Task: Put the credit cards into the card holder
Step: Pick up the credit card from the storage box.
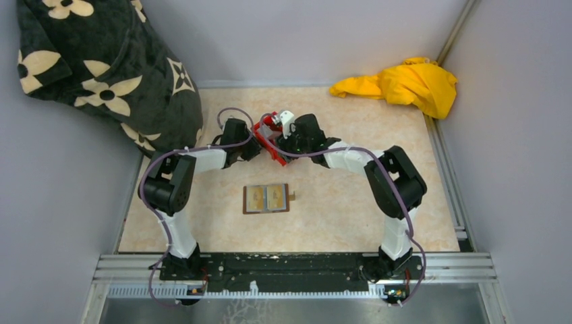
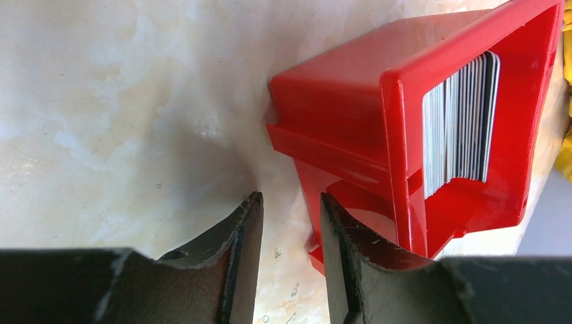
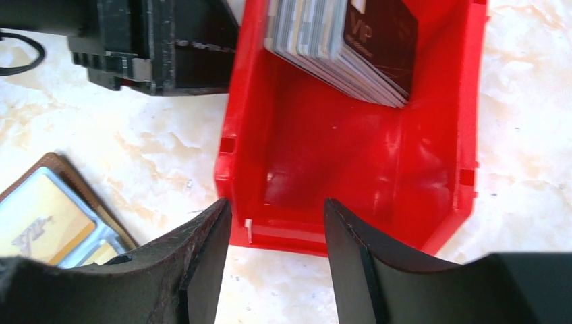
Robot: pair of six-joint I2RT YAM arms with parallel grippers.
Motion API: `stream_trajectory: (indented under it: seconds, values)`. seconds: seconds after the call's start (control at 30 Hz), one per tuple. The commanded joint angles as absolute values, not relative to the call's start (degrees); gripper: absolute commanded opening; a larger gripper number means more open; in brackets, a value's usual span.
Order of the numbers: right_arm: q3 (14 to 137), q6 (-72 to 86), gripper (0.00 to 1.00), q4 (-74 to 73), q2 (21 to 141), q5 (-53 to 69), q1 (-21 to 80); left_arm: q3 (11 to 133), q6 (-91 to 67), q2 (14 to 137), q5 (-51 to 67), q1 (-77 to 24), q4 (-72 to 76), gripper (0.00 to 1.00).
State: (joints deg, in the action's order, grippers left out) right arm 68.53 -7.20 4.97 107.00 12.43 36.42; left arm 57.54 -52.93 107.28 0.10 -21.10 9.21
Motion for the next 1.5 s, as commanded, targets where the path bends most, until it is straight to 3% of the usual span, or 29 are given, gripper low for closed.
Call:
stream_trajectory:
  seconds: [0.0,0.5,1.47]
  values:
    - [72.3,-5.7,0.53,6.9,104.1,14.2,37.8,59.2,-51.4,107.5,1.1,-20.6,9.1,0.44]
    - [100.1,-5.8,0.5,-5.3,120.2,13.0,37.0,50.1,-54.9,100.4,1.6,-19.2,12.4,0.45]
    - [111.5,-1.7,0.49,-10.7,131.6,14.3,34.6,48.6,-56.1,100.4,3.3,-18.0,15.2,0.44]
